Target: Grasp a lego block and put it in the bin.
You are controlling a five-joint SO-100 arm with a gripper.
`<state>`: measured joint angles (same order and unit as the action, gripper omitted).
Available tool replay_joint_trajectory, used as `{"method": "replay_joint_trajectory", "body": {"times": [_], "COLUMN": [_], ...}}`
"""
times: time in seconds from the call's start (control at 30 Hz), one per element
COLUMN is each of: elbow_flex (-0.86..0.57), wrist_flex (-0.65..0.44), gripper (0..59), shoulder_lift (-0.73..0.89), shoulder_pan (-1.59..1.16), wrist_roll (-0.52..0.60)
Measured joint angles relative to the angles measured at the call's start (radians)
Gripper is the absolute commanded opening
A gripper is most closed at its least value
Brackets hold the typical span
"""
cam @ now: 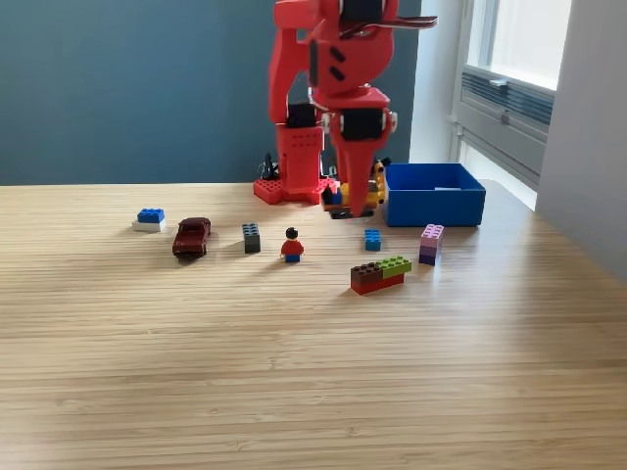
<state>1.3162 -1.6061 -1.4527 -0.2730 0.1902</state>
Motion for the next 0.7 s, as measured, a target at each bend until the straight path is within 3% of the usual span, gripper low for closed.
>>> {"method": "replay_joint_trajectory", "body": {"times": [0.27,0.7], "elbow_flex": [0.247,0.319], "wrist_flex": [-0.011,-0.029], "gripper": [0.0,0.0], "shoulder_lift": [-0.238,-0.304], "shoulder_pan": [-0.344,-0.805], "wrist_roll": [0.084,0.144]}}
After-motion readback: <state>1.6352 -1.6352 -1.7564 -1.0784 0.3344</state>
